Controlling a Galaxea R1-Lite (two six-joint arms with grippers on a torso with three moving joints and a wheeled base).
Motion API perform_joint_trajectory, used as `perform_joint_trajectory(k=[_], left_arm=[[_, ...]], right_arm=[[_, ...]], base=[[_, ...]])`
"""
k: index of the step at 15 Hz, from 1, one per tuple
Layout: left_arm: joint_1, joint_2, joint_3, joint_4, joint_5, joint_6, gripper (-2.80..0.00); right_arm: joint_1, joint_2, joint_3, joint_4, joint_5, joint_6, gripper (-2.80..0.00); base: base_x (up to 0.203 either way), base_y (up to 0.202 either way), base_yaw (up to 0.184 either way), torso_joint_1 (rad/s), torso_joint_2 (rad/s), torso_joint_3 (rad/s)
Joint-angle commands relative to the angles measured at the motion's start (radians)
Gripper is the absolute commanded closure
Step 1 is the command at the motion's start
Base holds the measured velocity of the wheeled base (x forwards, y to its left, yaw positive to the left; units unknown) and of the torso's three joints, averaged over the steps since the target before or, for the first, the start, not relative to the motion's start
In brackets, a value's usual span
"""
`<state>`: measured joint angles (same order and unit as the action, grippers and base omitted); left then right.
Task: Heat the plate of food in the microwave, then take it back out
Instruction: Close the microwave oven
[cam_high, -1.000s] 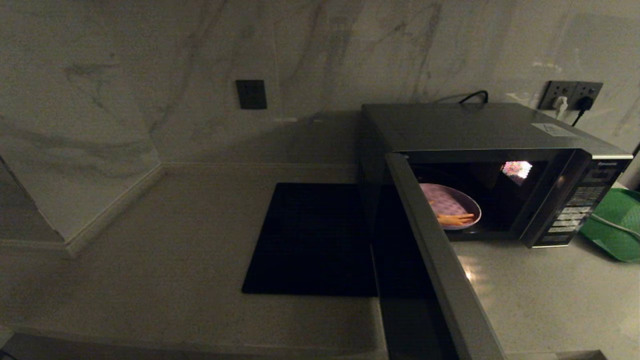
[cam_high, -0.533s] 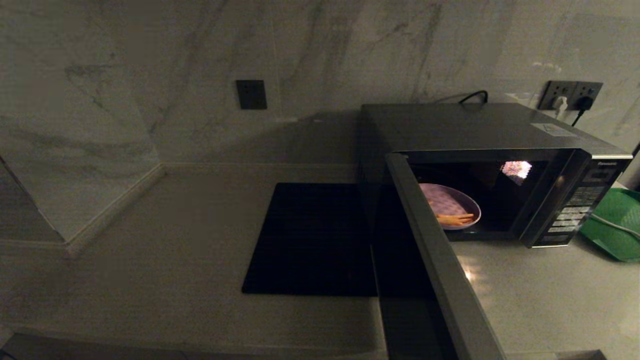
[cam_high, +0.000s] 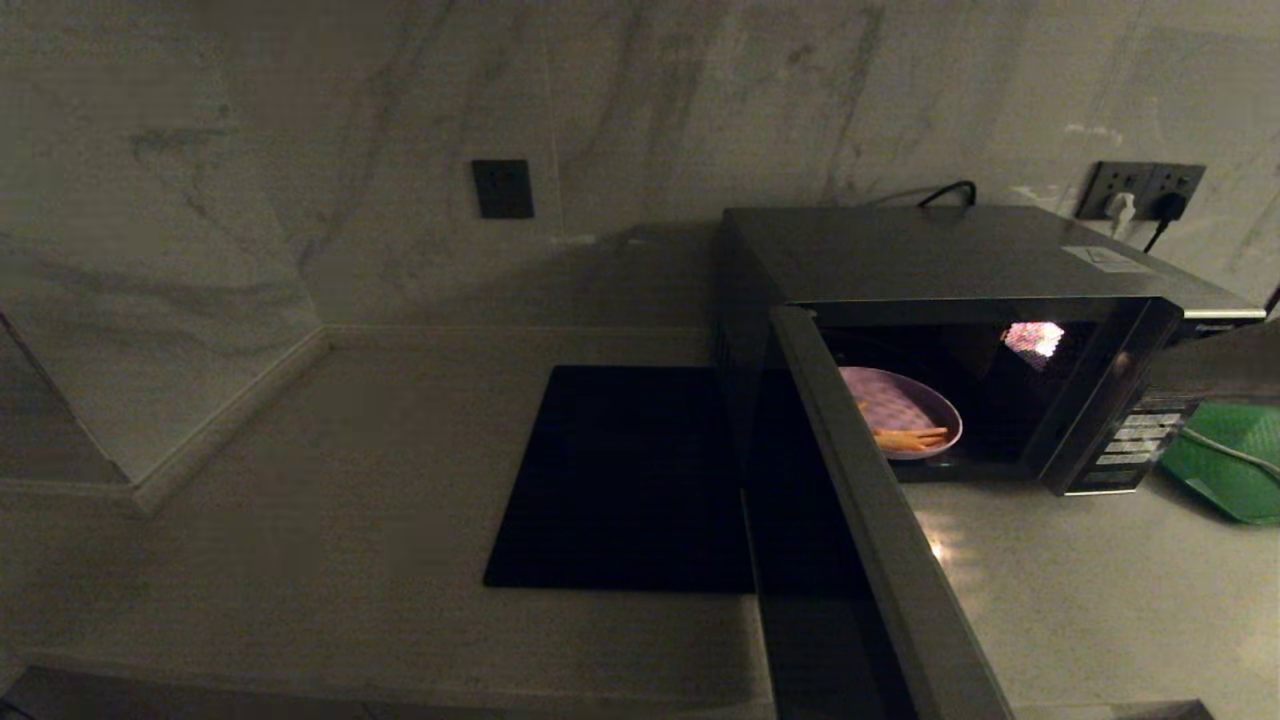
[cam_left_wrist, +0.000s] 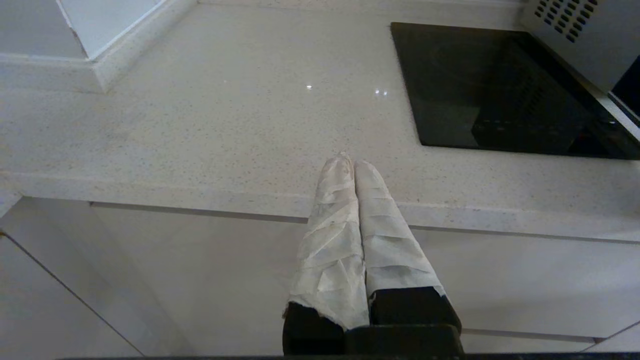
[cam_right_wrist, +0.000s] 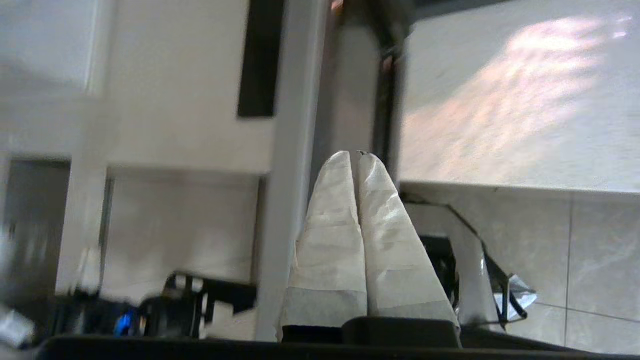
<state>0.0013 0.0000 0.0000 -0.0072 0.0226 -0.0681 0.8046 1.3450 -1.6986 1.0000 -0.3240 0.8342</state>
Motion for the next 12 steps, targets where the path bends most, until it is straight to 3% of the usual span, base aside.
perform_joint_trajectory(k=[1,4,12], left_arm=[[0.0,0.0,0.0,0.0,0.0,-0.001,0.0],[0.0,0.001,0.0,0.0,0.0,-0.001,0.0],[0.0,0.0,0.0,0.0,0.0,-0.001,0.0]], right_arm=[[0.077,0.022,0.004,0.005,-0.004,0.009,0.0],[0.191,0.023,0.014,0.018,-0.006,0.008,0.0],[0.324,0.131,0.029,0.028,-0.019,0.006,0.0]], base=[[0.0,0.0,0.0,0.0,0.0,0.0],[0.0,0.0,0.0,0.0,0.0,0.0],[0.0,0.0,0.0,0.0,0.0,0.0]])
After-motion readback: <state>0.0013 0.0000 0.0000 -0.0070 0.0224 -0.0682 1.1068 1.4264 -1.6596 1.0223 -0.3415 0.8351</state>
